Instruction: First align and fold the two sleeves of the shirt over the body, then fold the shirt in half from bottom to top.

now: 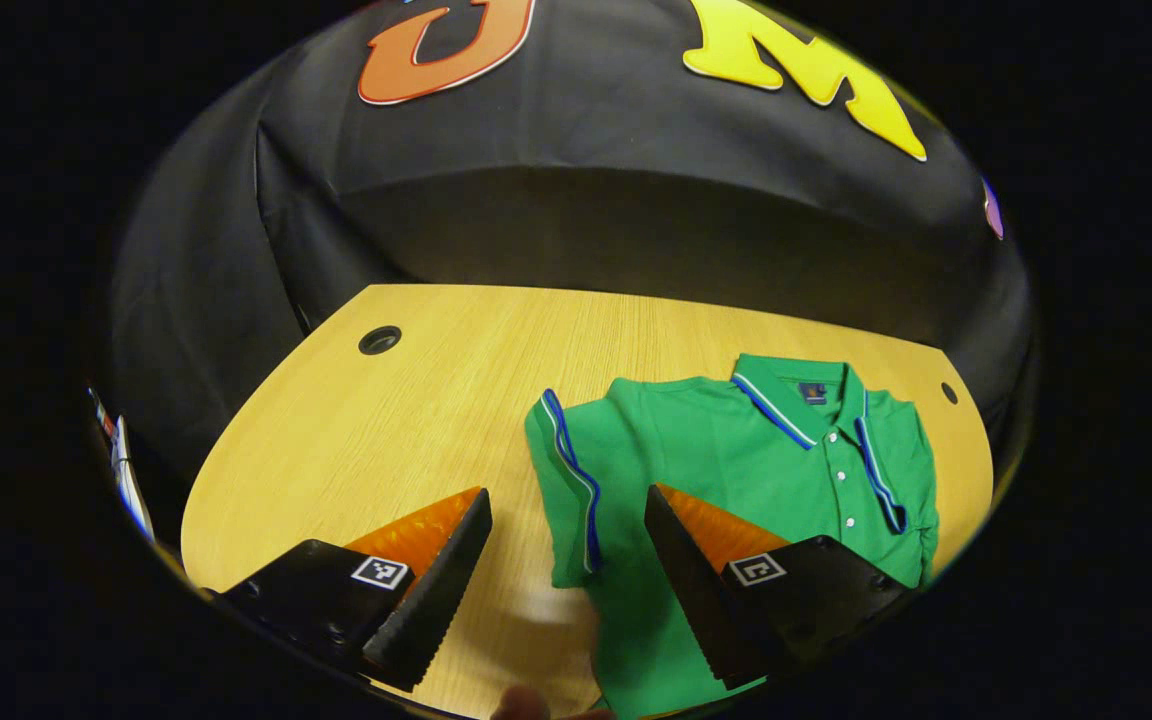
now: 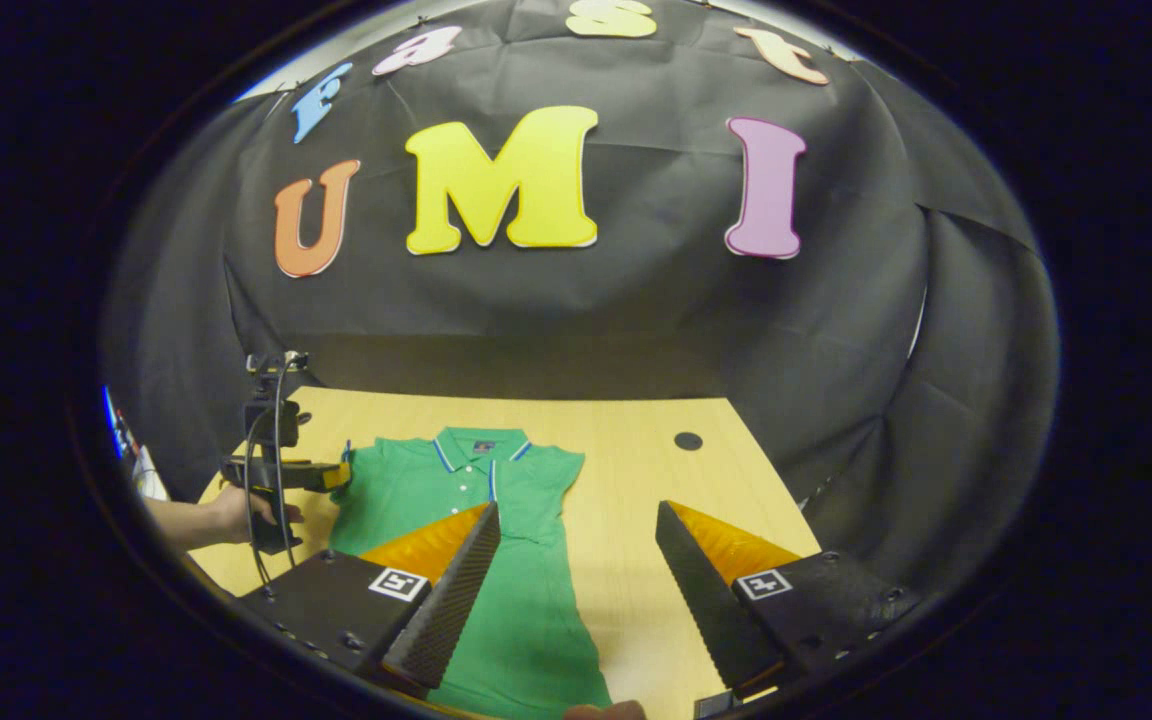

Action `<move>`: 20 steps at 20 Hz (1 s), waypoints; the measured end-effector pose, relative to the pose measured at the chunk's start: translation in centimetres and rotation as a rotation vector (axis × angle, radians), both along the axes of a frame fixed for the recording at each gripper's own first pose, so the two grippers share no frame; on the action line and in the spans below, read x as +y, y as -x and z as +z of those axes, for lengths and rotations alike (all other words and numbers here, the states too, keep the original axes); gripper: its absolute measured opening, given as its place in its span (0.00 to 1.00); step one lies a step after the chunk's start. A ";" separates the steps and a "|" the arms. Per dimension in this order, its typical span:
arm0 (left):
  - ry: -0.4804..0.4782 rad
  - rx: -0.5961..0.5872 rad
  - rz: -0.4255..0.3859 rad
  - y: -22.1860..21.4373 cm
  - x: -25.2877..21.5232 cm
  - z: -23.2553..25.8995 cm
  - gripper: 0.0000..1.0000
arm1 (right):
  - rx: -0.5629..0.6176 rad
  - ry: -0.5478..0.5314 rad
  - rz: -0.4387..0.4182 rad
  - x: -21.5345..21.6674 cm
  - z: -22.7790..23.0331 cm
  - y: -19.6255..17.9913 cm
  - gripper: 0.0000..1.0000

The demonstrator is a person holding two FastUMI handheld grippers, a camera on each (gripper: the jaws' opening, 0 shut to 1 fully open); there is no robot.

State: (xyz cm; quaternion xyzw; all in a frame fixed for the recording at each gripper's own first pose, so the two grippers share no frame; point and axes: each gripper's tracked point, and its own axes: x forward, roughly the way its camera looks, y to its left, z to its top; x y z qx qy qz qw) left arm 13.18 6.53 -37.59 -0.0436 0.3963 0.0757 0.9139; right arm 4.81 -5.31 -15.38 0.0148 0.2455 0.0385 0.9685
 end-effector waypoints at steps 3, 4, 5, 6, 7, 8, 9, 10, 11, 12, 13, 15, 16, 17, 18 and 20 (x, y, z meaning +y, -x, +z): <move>-0.018 0.033 -0.009 -0.2 0.0 -1.5 1.00 | 0.020 0.001 -0.018 -0.9 -0.7 0.0 0.96; -0.023 0.043 -0.009 -0.1 0.0 -1.9 0.99 | 0.020 0.001 -0.022 -1.1 -0.7 -0.1 0.96; -0.024 0.056 -0.007 0.0 0.1 -2.4 0.99 | 0.017 -0.001 -0.024 -1.1 -0.5 -0.2 0.96; -0.022 0.070 -0.004 0.2 0.2 -2.8 0.98 | 0.015 -0.002 -0.024 -1.1 -0.3 -0.2 0.96; -0.013 0.084 0.001 0.5 0.2 -3.4 0.94 | 0.014 -0.004 -0.020 -1.0 -0.4 -0.2 0.96; 0.005 0.080 0.007 0.6 0.1 -3.4 0.91 | 0.017 -0.007 -0.014 -0.8 -0.4 -0.2 0.96; 0.022 0.074 0.003 0.4 -0.1 -3.4 0.86 | 0.023 -0.008 -0.010 -0.7 -0.6 -0.2 0.96; 0.030 0.076 -0.004 0.5 -0.1 -3.5 0.82 | 0.027 -0.009 -0.006 -0.5 -0.8 -0.2 0.96; 0.035 0.078 -0.019 0.4 -0.4 -3.6 0.72 | 0.029 -0.011 -0.004 -0.4 -0.9 -0.2 0.96; 0.035 0.078 -0.035 0.3 -0.7 -3.6 0.69 | 0.030 -0.013 -0.001 -0.2 -1.0 -0.3 0.96; 0.036 0.079 -0.048 0.2 -0.7 -3.5 0.64 | 0.032 -0.015 0.001 0.0 -1.1 -0.2 0.96; 0.014 0.088 -0.052 0.1 -0.7 -3.4 0.39 | 0.042 -0.024 0.018 0.6 -1.4 0.0 0.96; -0.004 0.092 -0.042 0.1 -0.3 -3.3 0.33 | 0.044 -0.023 0.025 0.9 -1.5 0.0 0.96; 0.001 0.088 -0.038 0.1 -0.3 -3.2 0.20 | 0.045 -0.021 0.029 1.0 -1.6 0.0 0.96; 0.018 0.083 -0.039 0.2 -0.6 -2.9 0.17 | 0.044 -0.022 0.032 1.2 -1.6 0.1 0.96; 0.048 0.067 -0.040 0.4 -0.7 -2.5 0.12 | 0.047 -0.021 0.036 1.6 -1.6 0.4 0.96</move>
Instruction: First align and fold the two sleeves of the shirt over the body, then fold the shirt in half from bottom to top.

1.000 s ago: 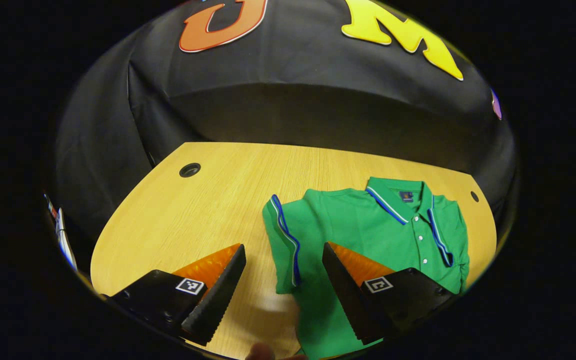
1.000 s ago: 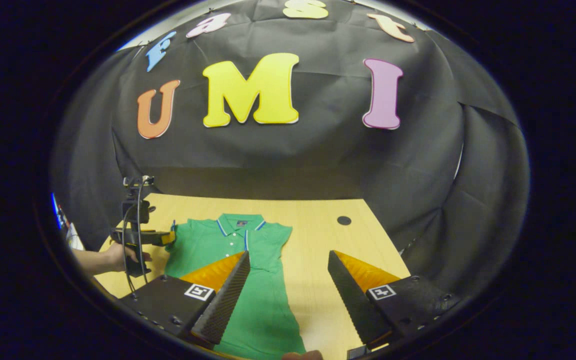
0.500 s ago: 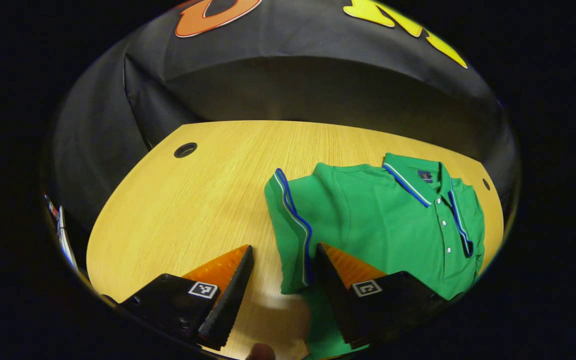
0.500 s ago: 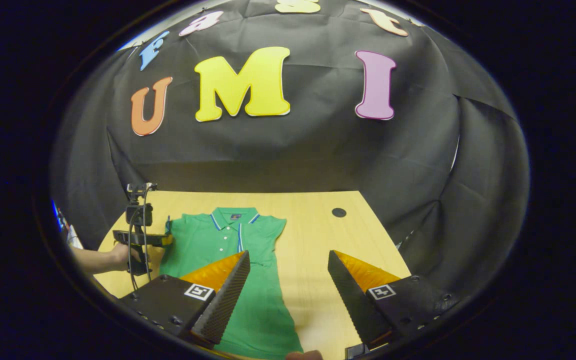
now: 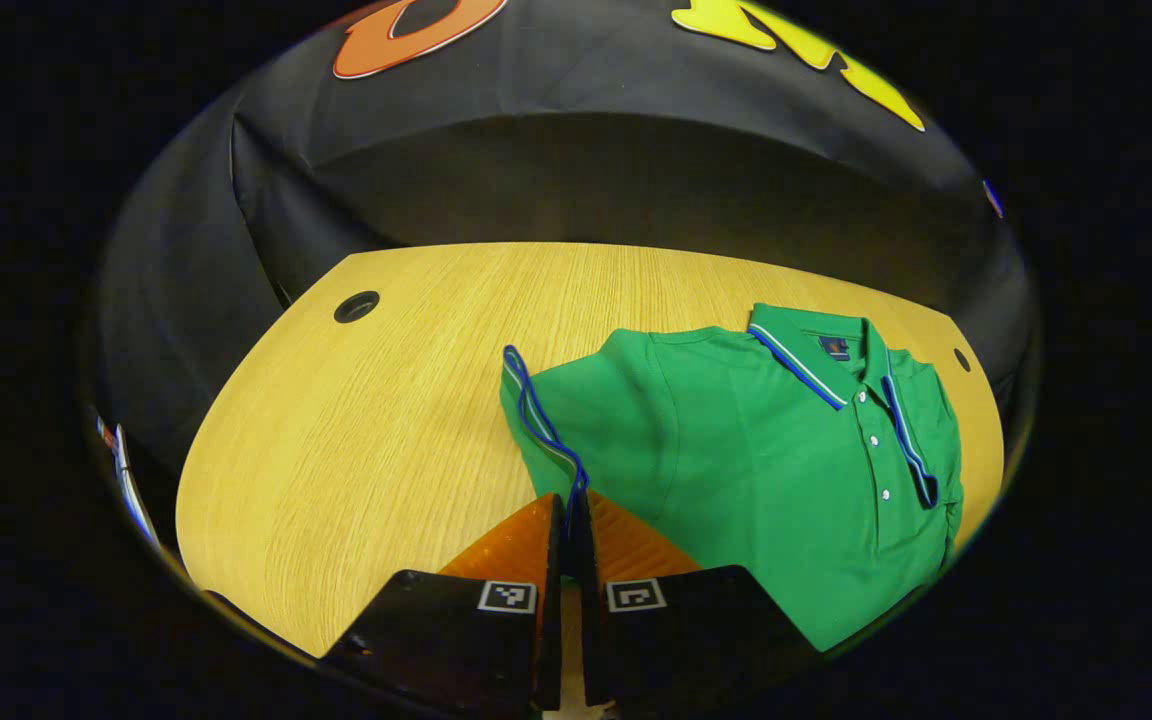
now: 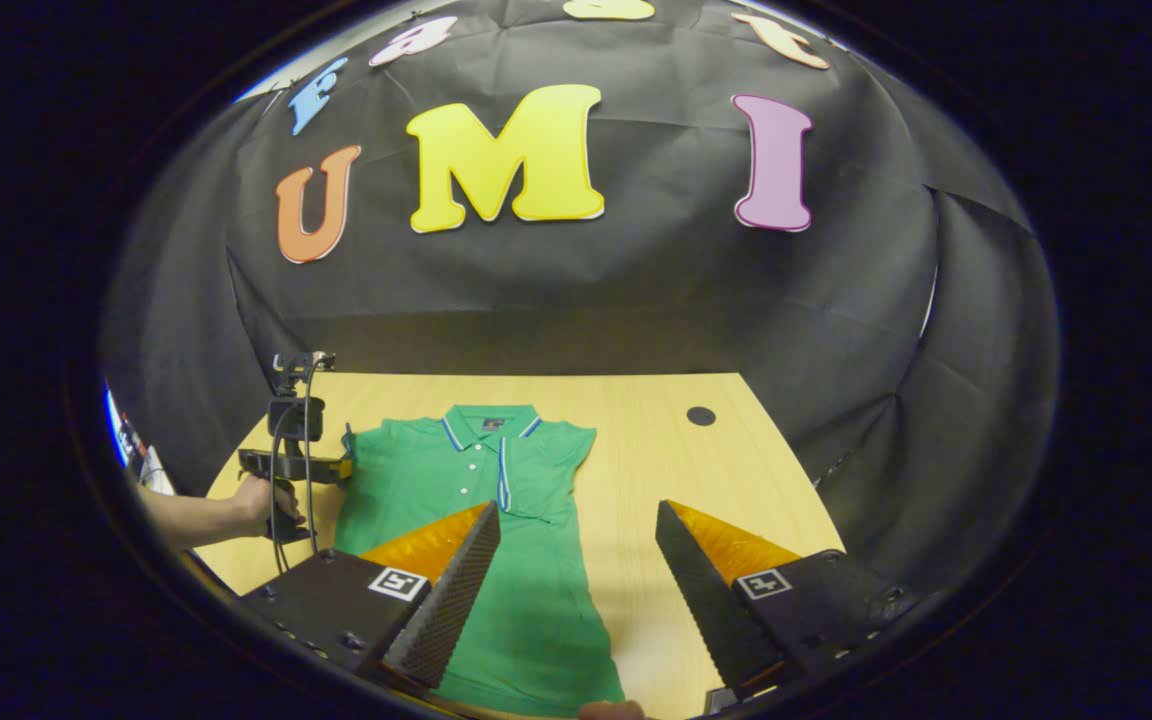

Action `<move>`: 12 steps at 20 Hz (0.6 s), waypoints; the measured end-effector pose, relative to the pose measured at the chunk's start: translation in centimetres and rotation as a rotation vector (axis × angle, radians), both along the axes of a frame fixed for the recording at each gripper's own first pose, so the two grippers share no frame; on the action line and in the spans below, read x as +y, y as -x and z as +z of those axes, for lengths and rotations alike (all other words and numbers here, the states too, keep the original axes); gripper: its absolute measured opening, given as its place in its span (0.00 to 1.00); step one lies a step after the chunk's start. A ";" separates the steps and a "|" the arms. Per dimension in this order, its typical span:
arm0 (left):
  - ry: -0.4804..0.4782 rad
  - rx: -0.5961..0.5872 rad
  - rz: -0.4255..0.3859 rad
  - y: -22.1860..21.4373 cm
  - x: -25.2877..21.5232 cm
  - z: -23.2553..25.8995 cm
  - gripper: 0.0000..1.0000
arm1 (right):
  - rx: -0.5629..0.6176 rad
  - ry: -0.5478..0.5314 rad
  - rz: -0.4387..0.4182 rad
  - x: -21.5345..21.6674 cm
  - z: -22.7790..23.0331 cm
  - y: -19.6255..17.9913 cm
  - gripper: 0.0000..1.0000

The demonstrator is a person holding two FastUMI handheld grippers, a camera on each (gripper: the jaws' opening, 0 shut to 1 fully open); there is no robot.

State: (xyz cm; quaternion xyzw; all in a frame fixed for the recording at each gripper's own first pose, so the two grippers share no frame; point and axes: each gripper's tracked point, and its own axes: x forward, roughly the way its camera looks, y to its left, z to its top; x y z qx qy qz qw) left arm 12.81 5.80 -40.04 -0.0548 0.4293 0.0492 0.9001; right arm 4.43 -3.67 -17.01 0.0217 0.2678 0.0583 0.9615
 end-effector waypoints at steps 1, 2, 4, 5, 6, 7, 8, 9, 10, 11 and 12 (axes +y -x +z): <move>0.017 -0.017 -0.003 0.0 0.0 0.5 0.08 | 0.002 0.000 0.001 0.1 0.0 0.1 0.96; 0.026 -0.037 -0.004 -0.2 0.0 1.2 0.07 | 0.003 -0.002 0.003 0.2 0.1 0.2 0.96; 0.024 -0.083 -0.009 -0.6 0.0 3.0 0.05 | -0.003 -0.006 0.006 0.4 0.3 0.3 0.96; 0.022 -0.110 -0.017 -0.8 -0.3 3.9 0.05 | -0.003 -0.006 0.007 0.5 0.2 0.3 0.96; 0.019 -0.135 -0.030 -1.2 -0.8 4.9 0.05 | -0.002 -0.009 0.007 0.5 0.1 0.4 0.96; 0.016 -0.155 -0.049 -1.5 -1.3 5.8 0.05 | 0.002 -0.012 0.005 0.5 0.0 0.5 0.96; 0.020 -0.173 -0.071 -1.8 -2.2 6.8 0.05 | 0.004 -0.020 0.002 0.5 -0.1 0.7 0.96; 0.025 -0.188 -0.094 -2.1 -3.2 7.7 0.05 | 0.003 -0.026 0.000 0.5 0.0 0.8 0.93; 0.031 -0.200 -0.114 -2.3 -4.3 8.5 0.04 | 0.000 -0.027 -0.004 0.3 0.1 1.0 0.93; 0.036 -0.204 -0.136 -2.6 -5.4 8.9 0.04 | -0.004 -0.026 -0.007 0.1 0.2 1.2 0.93; 0.041 -0.203 -0.158 -2.7 -6.6 9.2 0.04 | -0.008 -0.024 -0.011 -0.2 0.3 1.4 0.96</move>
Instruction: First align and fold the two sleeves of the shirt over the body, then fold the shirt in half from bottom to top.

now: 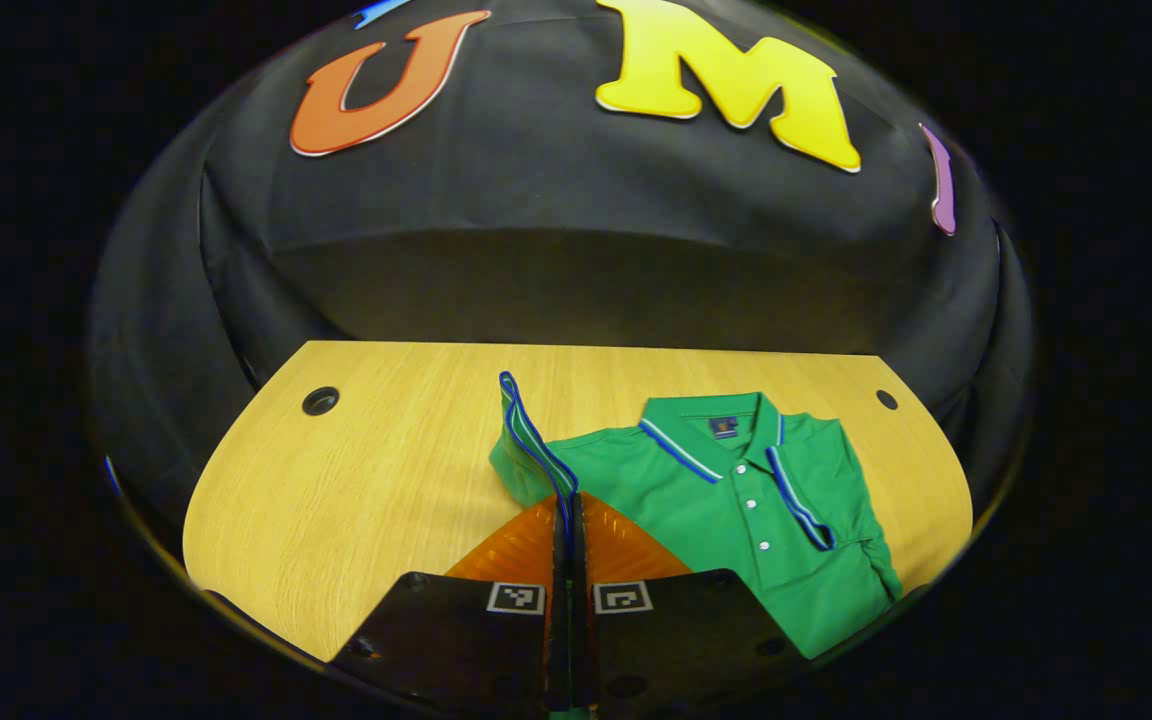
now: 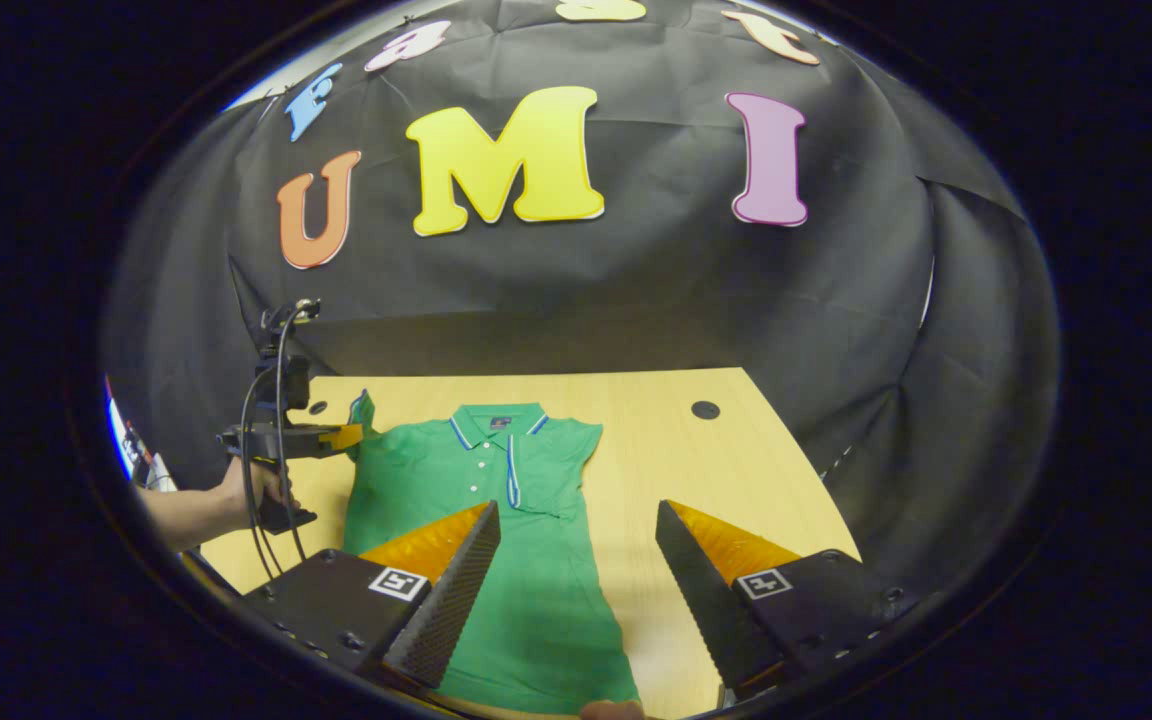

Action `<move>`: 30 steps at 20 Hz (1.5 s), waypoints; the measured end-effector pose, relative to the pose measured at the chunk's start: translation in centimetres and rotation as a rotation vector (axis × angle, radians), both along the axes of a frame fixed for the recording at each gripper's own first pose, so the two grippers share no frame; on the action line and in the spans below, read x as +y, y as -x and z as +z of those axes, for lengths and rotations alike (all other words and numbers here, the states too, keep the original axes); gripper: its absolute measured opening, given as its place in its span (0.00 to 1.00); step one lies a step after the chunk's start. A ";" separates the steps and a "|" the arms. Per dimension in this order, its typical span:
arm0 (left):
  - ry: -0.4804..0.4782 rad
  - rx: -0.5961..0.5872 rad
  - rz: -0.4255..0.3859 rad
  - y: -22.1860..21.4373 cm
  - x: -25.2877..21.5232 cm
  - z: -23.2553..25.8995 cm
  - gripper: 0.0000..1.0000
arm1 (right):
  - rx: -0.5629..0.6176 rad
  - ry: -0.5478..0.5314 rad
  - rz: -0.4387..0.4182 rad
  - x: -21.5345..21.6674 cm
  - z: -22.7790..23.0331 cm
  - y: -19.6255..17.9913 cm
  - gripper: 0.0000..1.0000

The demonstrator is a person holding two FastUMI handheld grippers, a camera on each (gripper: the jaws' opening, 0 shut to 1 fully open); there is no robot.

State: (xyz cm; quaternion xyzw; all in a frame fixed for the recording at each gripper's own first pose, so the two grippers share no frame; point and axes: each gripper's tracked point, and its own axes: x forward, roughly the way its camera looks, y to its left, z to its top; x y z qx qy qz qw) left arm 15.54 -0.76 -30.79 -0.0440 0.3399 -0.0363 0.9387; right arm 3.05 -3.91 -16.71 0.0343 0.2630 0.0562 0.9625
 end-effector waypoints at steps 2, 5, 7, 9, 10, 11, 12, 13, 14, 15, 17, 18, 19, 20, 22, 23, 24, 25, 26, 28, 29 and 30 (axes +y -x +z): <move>-0.005 0.014 -0.047 -0.1 -2.5 0.1 0.04 | -0.009 0.002 -0.014 -0.8 0.2 0.5 0.96; -0.020 0.045 -0.118 0.0 -6.2 -0.3 0.04 | -0.013 -0.009 -0.046 -2.1 0.1 1.1 0.96; -0.009 0.083 -0.170 0.4 -9.3 -1.2 0.05 | -0.013 -0.022 -0.070 -3.2 0.1 1.4 0.96; 0.019 0.110 -0.219 1.1 -12.1 -1.6 0.10 | -0.006 -0.031 -0.080 -3.6 -0.1 1.5 0.96; 0.040 0.124 -0.247 1.4 -13.3 -1.9 0.16 | -0.005 -0.033 -0.081 -3.7 -0.2 1.4 0.96; 0.048 0.125 -0.260 2.0 -14.0 -1.7 0.22 | -0.005 -0.033 -0.078 -3.7 -0.2 1.3 0.96; 0.043 0.113 -0.262 2.3 -14.1 -1.2 0.47 | -0.007 -0.029 -0.071 -3.6 -0.1 1.2 0.96; 0.029 0.097 -0.250 2.5 -13.8 -0.6 0.73 | -0.011 -0.023 -0.062 -3.4 0.0 1.0 0.96; 0.025 0.085 -0.237 2.8 -13.6 -0.5 0.99 | -0.017 -0.016 -0.048 -3.1 -0.1 0.8 0.96; 0.029 0.075 -0.218 3.3 -13.0 0.2 0.98 | -0.023 -0.008 -0.031 -2.8 0.1 0.6 0.96; 0.042 0.049 -0.173 4.3 -11.4 1.8 0.99 | -0.038 -0.005 0.007 -2.0 0.3 0.0 0.96; 0.041 0.034 -0.150 4.9 -10.3 2.6 0.99 | -0.044 -0.004 0.025 -1.6 0.4 -0.2 0.96; 0.038 0.025 -0.128 5.7 -9.2 3.4 0.98 | -0.048 -0.001 0.043 -1.3 0.5 -0.3 0.96; 0.038 0.014 -0.107 6.6 -8.2 4.1 0.98 | -0.050 0.003 0.063 -1.0 0.3 -0.3 0.96; 0.028 0.000 -0.076 8.5 -6.0 5.3 0.98 | -0.048 0.016 0.102 -0.6 0.0 -0.2 0.96; 0.026 0.000 -0.063 9.7 -5.1 5.6 0.98 | -0.045 0.024 0.121 -0.6 -0.2 0.1 0.99; 0.029 0.007 -0.055 11.1 -4.3 6.0 0.98 | -0.036 0.032 0.141 -0.6 -0.6 0.5 0.96; 0.032 0.018 -0.048 12.6 -3.4 6.4 0.98 | -0.022 0.044 0.161 -0.8 -1.1 0.9 0.96; 0.033 0.035 -0.041 14.3 -2.7 6.4 0.98 | 0.005 0.062 0.182 -0.9 -2.1 1.5 0.96; 0.026 0.084 -0.036 17.6 -1.3 5.9 0.98 | 0.073 0.119 0.210 -1.8 -4.3 3.2 0.96; 0.021 0.114 -0.042 19.4 -0.9 5.5 0.98 | 0.110 0.133 0.224 -1.9 -5.4 4.2 0.96; 0.017 0.149 -0.055 21.2 -0.8 4.8 0.98 | 0.148 0.138 0.232 -2.1 -6.6 5.4 0.96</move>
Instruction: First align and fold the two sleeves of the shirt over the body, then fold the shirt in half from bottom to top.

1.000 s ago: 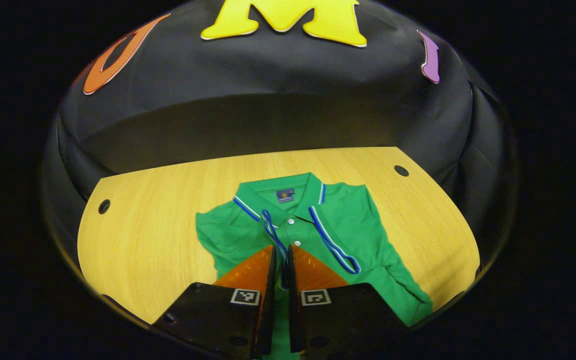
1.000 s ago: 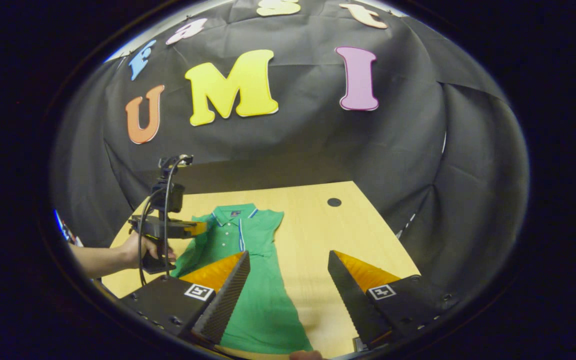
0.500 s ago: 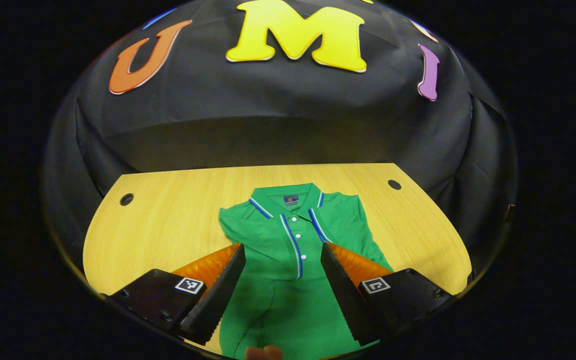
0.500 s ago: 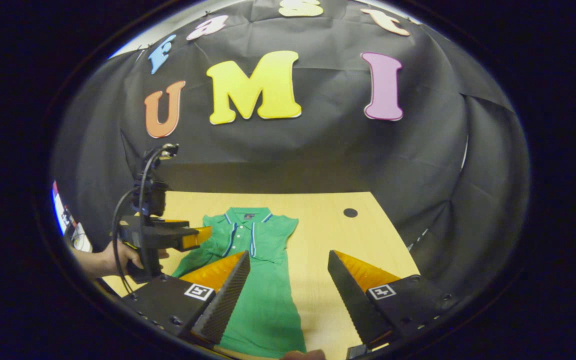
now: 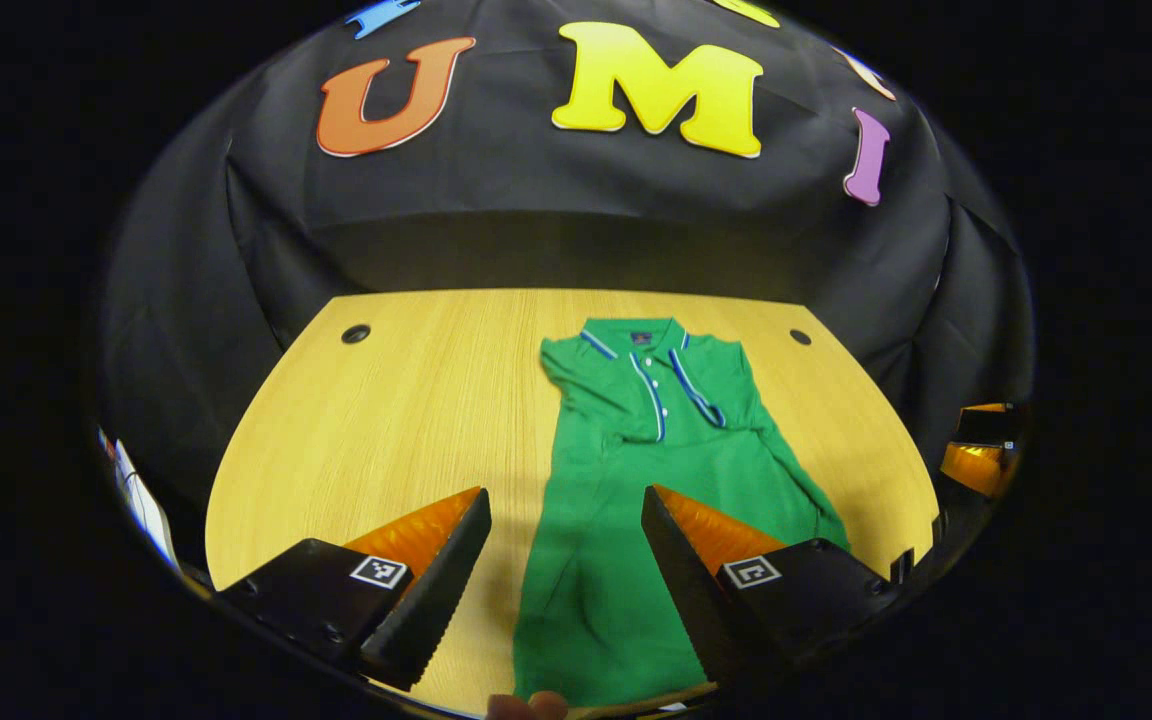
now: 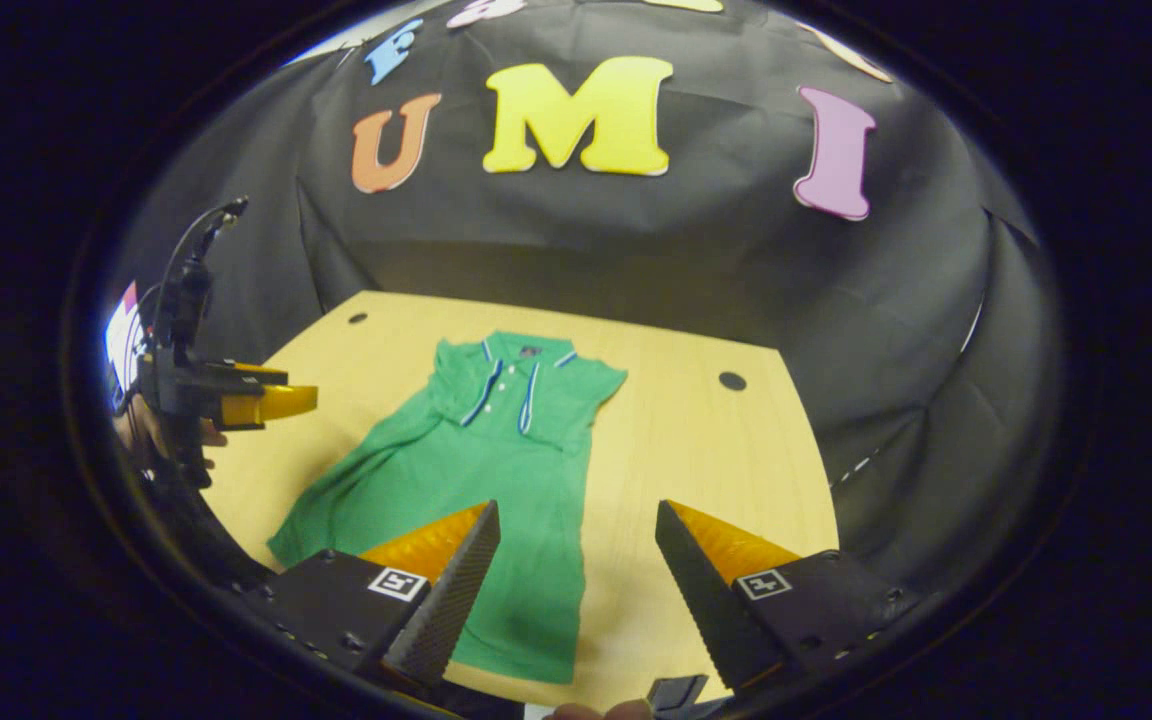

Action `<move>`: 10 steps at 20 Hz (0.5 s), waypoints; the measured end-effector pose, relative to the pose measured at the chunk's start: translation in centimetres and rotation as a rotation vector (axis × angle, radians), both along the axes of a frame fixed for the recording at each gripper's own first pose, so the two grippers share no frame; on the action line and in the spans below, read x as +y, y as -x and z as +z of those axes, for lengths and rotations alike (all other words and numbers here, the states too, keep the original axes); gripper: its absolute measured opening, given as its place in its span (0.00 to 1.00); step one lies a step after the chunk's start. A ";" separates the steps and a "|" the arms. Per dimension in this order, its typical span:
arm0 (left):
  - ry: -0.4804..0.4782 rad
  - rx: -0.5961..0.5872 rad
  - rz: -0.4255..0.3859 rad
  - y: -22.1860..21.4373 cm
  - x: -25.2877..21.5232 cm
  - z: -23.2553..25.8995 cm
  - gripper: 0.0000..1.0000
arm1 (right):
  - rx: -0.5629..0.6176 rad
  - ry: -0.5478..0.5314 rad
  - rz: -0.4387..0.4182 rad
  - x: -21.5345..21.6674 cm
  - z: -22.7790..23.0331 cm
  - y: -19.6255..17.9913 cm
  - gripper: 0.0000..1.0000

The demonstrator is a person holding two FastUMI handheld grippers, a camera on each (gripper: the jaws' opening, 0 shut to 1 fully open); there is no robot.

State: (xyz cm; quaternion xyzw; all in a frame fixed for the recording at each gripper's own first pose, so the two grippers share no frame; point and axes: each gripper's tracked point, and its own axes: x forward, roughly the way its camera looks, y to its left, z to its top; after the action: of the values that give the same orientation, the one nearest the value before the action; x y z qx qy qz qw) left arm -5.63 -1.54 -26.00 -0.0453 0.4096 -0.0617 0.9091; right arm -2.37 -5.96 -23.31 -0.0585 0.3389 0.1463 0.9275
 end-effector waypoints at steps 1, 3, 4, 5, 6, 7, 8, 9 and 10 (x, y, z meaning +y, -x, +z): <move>-0.003 0.037 -0.017 1.5 0.1 -0.6 0.98 | 0.042 0.002 0.005 -0.1 -1.0 1.2 0.96; 0.001 0.119 -0.063 5.1 -0.1 -2.0 0.99 | 0.133 0.006 0.011 -0.4 -3.5 3.8 0.96; 0.000 0.163 -0.084 6.6 -0.2 -2.8 0.99 | 0.176 0.013 0.015 -0.7 -4.6 5.0 0.95; 0.005 0.202 -0.100 8.2 -0.4 -3.3 0.99 | 0.212 0.020 0.020 -1.0 -5.5 6.1 0.97; 0.010 0.242 -0.114 9.5 -0.7 -3.9 0.99 | 0.250 0.033 0.024 -1.3 -6.6 7.0 0.97; 0.016 0.282 -0.126 11.0 -0.9 -4.5 0.99 | 0.280 0.043 0.026 -1.7 -7.5 7.8 0.95; 0.016 0.322 -0.130 12.4 -0.6 -5.1 0.99 | 0.312 0.060 0.027 -2.2 -8.5 8.6 0.97; 0.017 0.368 -0.125 13.7 -0.4 -5.7 0.99 | 0.336 0.074 0.025 -2.7 -9.3 9.2 0.97; 0.025 0.410 -0.110 14.8 -0.1 -6.3 0.99 | 0.364 0.091 0.021 -3.2 -10.3 9.8 0.97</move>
State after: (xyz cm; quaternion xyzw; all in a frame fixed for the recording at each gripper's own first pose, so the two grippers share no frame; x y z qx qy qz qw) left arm -20.41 -1.60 -32.31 -0.0459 0.5870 -0.1060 0.8013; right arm -12.22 -9.14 -33.59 -0.0763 0.5069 0.1488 0.8456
